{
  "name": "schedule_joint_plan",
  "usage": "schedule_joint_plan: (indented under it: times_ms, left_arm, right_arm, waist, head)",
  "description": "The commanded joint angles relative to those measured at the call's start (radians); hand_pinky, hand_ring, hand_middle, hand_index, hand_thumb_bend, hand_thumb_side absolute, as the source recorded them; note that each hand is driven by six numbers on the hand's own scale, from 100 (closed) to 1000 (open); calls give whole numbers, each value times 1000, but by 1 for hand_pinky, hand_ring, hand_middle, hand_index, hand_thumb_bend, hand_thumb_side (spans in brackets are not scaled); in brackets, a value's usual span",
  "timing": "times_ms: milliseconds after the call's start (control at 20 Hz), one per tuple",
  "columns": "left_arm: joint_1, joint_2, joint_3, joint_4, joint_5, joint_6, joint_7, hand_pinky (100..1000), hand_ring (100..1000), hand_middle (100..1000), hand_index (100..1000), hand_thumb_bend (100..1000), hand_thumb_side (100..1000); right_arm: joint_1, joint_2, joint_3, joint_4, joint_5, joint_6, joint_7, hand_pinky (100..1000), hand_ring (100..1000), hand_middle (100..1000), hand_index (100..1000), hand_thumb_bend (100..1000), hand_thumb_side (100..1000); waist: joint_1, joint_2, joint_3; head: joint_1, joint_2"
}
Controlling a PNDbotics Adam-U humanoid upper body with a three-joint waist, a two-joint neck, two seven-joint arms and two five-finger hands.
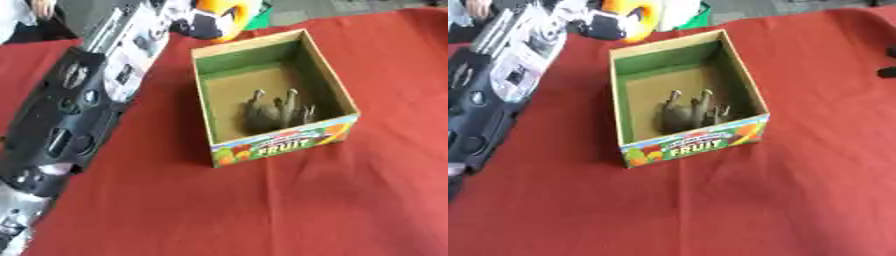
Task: Pick up objects on the table and place them in the box.
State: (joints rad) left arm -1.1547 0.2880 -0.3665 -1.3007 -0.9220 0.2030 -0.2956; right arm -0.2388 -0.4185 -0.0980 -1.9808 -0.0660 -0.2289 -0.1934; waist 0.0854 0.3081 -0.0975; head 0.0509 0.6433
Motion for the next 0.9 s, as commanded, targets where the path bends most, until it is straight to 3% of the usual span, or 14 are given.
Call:
schedule_joint_plan:
  times_ms: [50, 400, 700, 850, 900]
  left_arm:
    - [-29, -4, -7, 23, 34, -40, 8, 523, 455, 457, 413, 100, 293]
    - [-14, -35, 3, 142, 75, -106, -3, 551, 482, 494, 420, 100, 284]
    - [0, -56, 10, 229, 54, -118, -30, 616, 562, 591, 619, 100, 181]
    - [3, -59, 9, 250, 42, -141, -71, 635, 600, 627, 680, 100, 252]
    - [4, -60, 10, 254, 37, -150, -85, 656, 640, 669, 731, 114, 328]
  right_arm:
    - [-14, -27, -3, -19, -9, -1, 4, 590, 706, 615, 755, 100, 1000]
    - [-23, -23, -2, -19, -13, 1, 7, 590, 705, 615, 755, 100, 1000]
    - [-27, -18, -1, -19, -19, 5, 10, 589, 705, 613, 754, 100, 1000]
    - [-28, -18, -2, -19, -22, 6, 11, 589, 705, 613, 754, 100, 1000]
    - [-28, -17, -3, -19, -22, 6, 11, 589, 705, 612, 754, 100, 1000]
  waist:
    - [-3, -17, -3]
    - [6, -8, -14]
    - [8, -2, -21]
    - [9, 0, -23]
    - [9, 1, -24]
  head:
    - [4, -11]
    - [7, -15]
    - [9, -16]
    - [10, -14]
    - [10, -14]
